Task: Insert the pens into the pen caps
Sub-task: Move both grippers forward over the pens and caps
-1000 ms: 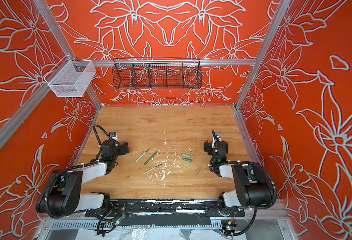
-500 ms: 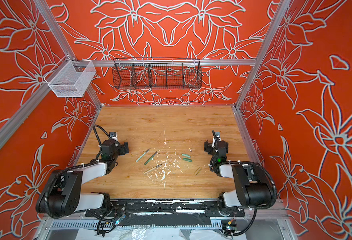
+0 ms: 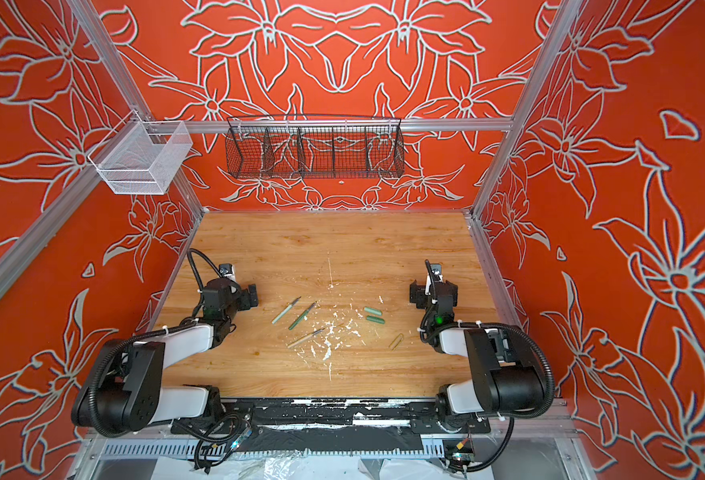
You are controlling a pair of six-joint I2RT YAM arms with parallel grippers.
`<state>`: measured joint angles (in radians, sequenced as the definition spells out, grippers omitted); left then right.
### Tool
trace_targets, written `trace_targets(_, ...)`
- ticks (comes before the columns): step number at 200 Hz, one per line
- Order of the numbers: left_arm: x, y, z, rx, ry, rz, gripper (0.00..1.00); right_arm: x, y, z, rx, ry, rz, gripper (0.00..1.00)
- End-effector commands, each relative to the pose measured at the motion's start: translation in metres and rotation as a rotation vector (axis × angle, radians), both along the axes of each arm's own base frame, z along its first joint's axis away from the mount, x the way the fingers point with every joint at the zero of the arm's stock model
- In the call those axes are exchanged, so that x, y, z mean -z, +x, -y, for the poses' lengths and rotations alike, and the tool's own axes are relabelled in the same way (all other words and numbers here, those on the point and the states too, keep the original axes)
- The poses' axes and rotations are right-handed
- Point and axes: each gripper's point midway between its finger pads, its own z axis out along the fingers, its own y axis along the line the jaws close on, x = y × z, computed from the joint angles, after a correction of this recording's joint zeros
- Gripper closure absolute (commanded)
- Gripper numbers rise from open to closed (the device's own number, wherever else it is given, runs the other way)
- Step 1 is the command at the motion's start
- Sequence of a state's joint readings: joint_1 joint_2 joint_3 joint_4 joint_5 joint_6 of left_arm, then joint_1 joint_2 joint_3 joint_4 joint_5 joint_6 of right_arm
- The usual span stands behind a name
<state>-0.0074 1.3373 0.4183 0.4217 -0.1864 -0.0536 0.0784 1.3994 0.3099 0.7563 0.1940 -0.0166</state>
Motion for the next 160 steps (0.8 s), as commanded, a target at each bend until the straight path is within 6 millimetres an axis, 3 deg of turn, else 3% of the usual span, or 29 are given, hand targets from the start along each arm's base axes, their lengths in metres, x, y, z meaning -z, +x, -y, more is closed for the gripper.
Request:
trace_targets(1, -0.034, 0.007, -0.008, -0.054, -0.001, 0.002, 0.03, -0.040, 0.007, 0.004, 0.030, 0.000, -0.002, 0.03)
trace_targets(16, -0.054, 0.006, -0.009, -0.097, -0.050, -0.011, 0.03, -0.069, 0.009, -0.005, 0.012, 0.089, -0.006, 0.03)
trace_targets(30, -0.075, 0.001, 0.001, -0.094, -0.145, -0.035, 0.03, -0.092, 0.008, -0.035, -0.110, 0.232, -0.016, 0.08)
trace_targets(60, -0.108, -0.015, 0.034, 0.001, -0.319, -0.078, 0.03, -0.100, -0.013, -0.070, -0.174, 0.361, -0.201, 0.16)
trace_targets(105, -0.117, -0.052, 0.087, 0.158, -0.378, -0.153, 0.03, -0.080, -0.070, -0.127, -0.279, 0.361, -0.431, 0.21)
trace_targets(112, -0.126, -0.060, 0.098, 0.203, -0.371, -0.129, 0.03, -0.074, -0.079, -0.133, -0.289, 0.360, -0.476, 0.22)
trace_targets(135, -0.120, -0.075, 0.129, 0.284, -0.357, -0.182, 0.03, -0.046, -0.106, -0.130, -0.224, 0.348, -0.650, 0.26)
trace_targets(160, -0.098, -0.094, 0.144, 0.301, -0.343, -0.295, 0.03, -0.021, -0.130, -0.115, -0.112, 0.334, -0.778, 0.33)
